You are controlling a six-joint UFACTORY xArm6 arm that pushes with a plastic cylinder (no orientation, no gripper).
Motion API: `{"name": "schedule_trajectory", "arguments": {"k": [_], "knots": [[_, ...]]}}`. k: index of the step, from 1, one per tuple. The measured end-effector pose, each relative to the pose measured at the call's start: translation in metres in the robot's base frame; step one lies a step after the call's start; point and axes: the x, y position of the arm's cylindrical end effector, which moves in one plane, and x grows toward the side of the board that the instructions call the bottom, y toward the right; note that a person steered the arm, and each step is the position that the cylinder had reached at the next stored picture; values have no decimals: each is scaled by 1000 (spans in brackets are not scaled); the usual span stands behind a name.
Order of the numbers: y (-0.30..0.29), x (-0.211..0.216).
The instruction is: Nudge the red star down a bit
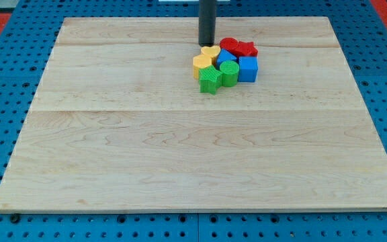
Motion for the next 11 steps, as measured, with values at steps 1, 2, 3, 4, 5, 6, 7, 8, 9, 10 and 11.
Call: {"name": "schedule_trajectory", "arguments": {"k": [1,2,3,4,5,6,7,8,9,10,11], "knots": [[1,17],[39,40],[42,32],[-7,1],[26,-46],[109,-39],[157,4],[128,16],[104,15],[90,14],[91,2]]}}
